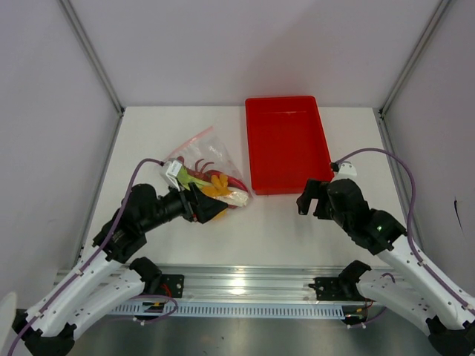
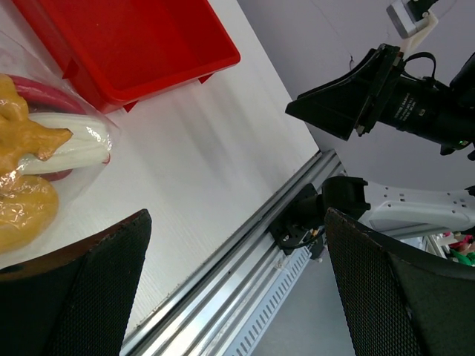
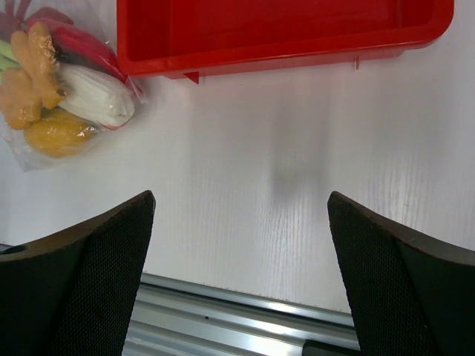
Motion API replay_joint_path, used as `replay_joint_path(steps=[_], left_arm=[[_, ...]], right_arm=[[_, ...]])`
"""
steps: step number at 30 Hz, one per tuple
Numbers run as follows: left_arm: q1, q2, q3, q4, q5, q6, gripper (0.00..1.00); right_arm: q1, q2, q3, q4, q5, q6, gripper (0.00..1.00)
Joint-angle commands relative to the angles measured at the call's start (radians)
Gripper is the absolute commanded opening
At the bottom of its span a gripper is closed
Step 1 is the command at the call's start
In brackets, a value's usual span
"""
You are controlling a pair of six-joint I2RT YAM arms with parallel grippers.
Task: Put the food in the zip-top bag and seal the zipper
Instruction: Reset both arms
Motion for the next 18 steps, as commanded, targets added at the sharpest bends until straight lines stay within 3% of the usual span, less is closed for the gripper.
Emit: replay_joint_path(steps=[1, 18], left_arm=[[-0.003, 0.005, 0.0, 0.066, 0.039, -0.034, 0.99], [-0.003, -0.002, 0.006, 0.091, 0.032, -0.012, 1.0]], right_arm=[[-0.002, -0.006, -0.009, 0.021, -0.018, 0.031, 0.99], [-0.01, -0.049, -0.056, 0.099, -0.033, 0.061, 0.99]])
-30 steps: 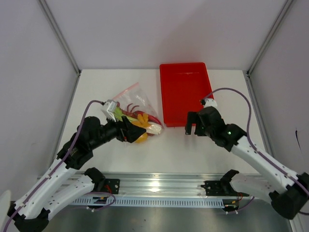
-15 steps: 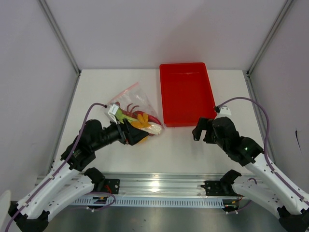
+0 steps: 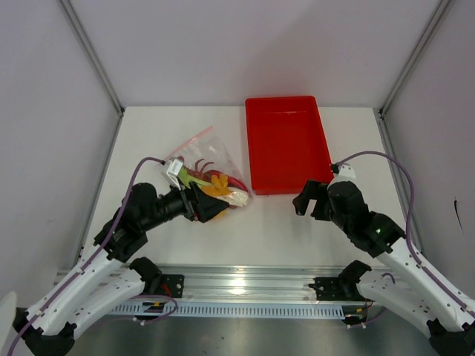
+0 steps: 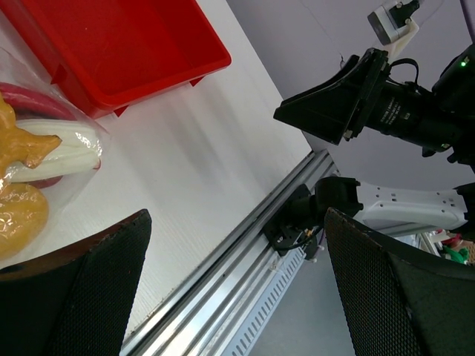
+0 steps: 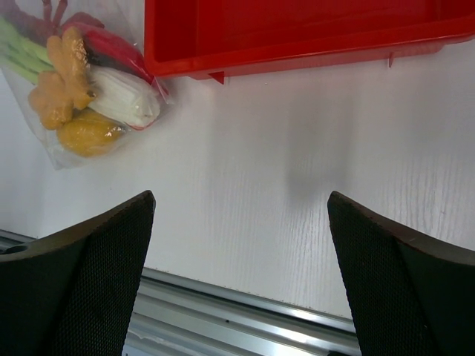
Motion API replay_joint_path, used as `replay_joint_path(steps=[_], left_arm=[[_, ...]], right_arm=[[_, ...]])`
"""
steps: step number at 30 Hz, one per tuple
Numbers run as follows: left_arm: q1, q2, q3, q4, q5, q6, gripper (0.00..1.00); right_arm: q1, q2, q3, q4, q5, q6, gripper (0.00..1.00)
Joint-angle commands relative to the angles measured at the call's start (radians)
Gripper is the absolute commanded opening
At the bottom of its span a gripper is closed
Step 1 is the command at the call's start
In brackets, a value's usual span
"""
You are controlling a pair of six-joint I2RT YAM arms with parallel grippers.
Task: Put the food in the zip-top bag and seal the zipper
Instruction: Reset both arms
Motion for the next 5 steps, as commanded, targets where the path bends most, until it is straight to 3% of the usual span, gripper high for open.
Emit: replay_joint_path(steps=[1, 5], left_arm=[[-0.003, -0.016, 0.007, 0.063, 0.009, 0.003, 1.0], [-0.003, -0.028, -0.008, 0.086, 0.016, 0.002, 1.0]], right_arm=[[-0.004, -0.033, -0.01, 0.028, 0.023, 0.022, 0.99], [-0.007, -0.065, -0.031, 0.047, -0.001, 0.019, 0.99]])
